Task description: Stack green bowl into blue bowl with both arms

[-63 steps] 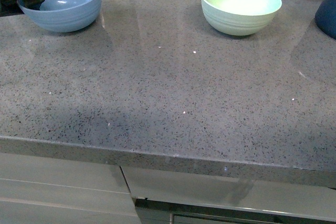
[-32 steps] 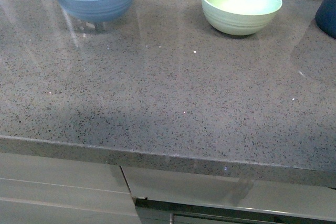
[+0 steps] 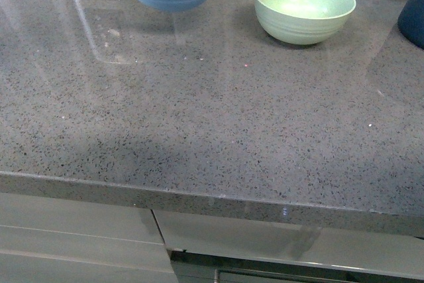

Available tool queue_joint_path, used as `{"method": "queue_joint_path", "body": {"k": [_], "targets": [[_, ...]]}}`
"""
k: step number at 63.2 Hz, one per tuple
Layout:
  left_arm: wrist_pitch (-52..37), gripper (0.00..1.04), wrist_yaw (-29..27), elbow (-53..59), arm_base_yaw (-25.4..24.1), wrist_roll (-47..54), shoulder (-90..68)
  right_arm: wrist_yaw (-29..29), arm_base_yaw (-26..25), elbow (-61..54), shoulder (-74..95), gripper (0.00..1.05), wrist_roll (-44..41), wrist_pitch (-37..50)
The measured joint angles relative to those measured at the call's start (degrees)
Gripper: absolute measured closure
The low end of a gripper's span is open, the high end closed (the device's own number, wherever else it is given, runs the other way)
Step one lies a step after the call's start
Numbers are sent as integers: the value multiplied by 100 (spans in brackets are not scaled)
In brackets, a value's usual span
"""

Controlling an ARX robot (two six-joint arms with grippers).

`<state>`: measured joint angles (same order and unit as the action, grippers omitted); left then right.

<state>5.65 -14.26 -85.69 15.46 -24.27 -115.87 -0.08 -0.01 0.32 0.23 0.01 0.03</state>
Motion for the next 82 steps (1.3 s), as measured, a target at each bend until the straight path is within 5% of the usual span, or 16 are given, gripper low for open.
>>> {"method": "queue_joint_path", "body": {"k": [66, 82], "targets": [[192, 99, -146, -691, 267, -68, -798, 0, 0, 0, 0, 10, 0, 0], [254, 63, -151, -717, 282, -109, -800, 0, 0, 0, 0, 10, 0, 0]]}}
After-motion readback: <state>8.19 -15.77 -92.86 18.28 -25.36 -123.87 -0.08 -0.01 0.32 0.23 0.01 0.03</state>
